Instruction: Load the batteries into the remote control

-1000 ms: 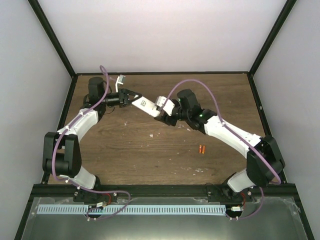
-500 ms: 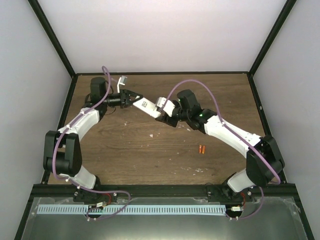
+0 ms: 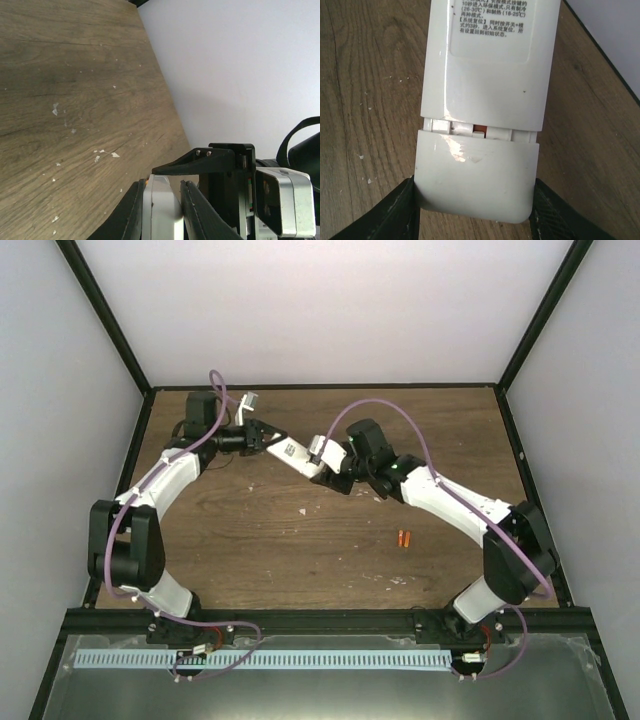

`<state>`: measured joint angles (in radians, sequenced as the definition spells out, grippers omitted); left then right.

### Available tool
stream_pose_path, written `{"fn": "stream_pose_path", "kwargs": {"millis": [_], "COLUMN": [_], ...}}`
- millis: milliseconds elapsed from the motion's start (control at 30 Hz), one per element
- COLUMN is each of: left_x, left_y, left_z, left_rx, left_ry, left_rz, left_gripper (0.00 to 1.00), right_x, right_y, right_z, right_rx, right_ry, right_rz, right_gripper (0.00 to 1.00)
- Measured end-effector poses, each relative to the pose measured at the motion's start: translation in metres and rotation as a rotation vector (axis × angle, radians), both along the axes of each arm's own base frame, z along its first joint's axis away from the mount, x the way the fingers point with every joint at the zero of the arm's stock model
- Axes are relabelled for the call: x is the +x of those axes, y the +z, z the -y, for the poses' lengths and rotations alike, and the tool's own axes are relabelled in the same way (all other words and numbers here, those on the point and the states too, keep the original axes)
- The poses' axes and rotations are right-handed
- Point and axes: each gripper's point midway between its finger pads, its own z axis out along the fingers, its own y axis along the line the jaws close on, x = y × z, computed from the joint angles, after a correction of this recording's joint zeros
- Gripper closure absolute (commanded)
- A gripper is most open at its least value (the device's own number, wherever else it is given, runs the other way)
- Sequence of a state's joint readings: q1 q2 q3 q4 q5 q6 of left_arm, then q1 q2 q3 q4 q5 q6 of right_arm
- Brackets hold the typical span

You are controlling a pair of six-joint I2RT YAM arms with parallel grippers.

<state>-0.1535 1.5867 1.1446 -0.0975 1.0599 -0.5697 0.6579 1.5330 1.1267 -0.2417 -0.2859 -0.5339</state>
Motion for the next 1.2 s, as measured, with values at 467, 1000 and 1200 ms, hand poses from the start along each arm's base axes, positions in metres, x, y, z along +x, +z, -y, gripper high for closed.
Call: {"fn": "stream_pose_path", "kwargs": {"millis": [467,1000,1200], "left_x": [0.003,0.006,0.008], "left_y": [-0.014,-0.023,-0.022], "left_z": [-0.004,-0.007,-0.009], "left_rx": [0.092,0.129,0.128], "left_ry": [0.047,0.063,0.077], "left_rz": [-0.02,-0.043,-0.047], "left_gripper": [1.0,1.0,1.0], "right_x": [0.002,0.003,0.005], "right_y": [-0.012,-0.024,-0.023], "right_z": [0.0,0.001,0.0], "right_rx": [-0.042,-0.038,-0.032], "right_ry": [-0.011,-0.014,-0.016], "right_rz": [-0.022,-0.01,-0.001], "right_gripper": [0.58,0.57,0.56]}}
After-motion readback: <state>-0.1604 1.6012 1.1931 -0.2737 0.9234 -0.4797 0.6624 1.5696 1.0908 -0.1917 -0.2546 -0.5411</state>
